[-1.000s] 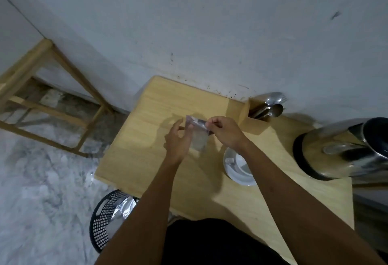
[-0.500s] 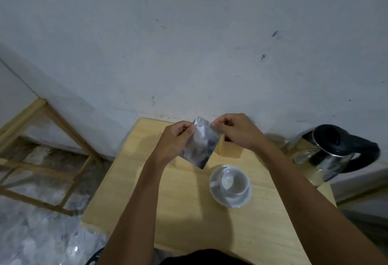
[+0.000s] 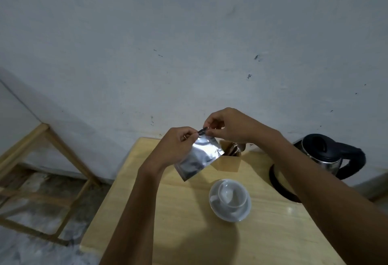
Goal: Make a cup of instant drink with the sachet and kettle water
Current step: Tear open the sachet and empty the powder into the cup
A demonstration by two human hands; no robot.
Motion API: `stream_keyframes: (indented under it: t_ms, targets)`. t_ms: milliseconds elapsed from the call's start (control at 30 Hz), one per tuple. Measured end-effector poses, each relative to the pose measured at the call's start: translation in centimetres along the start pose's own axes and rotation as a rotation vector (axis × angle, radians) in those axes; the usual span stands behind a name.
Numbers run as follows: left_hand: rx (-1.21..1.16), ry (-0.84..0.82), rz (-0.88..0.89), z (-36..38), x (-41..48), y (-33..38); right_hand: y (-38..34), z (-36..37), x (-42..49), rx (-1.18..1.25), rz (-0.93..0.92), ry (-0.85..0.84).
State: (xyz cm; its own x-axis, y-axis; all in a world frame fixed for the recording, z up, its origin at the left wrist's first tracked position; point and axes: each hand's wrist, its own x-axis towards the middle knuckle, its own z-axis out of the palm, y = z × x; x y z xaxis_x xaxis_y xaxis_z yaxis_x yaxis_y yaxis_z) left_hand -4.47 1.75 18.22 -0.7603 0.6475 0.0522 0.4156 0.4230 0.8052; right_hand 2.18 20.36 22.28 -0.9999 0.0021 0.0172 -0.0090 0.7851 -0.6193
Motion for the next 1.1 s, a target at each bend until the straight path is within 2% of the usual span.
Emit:
stream_keyframes:
  t_ms: [200, 400, 533, 833, 1100]
  targets:
    - [0.030, 0.043, 0.021, -0.3, -0.1, 0.5, -0.8, 0.0, 0.7, -0.013, 0.003, 0.006]
    - [0.122, 0.037, 0.032, -0.2, 0.5, -0.3, -1.7, 0.2, 0.9, -0.268, -0.047, 0.003]
    - [0.108, 0.039, 0.033, 0.1, 0.7, -0.5, -1.8, 0.1, 1.0, -0.285, -0.063, -0.008]
    - [-0.118, 0.166, 0.045, 0.1, 0.0, 0.8, -1.2, 0.7, 0.7, -0.153, -0.138, 0.040]
    - [-0.484, 0.162, -0.159, 1.2, -0.4, 0.6, -0.2, 3.2, 0.0, -0.260, -0.330, 0.186]
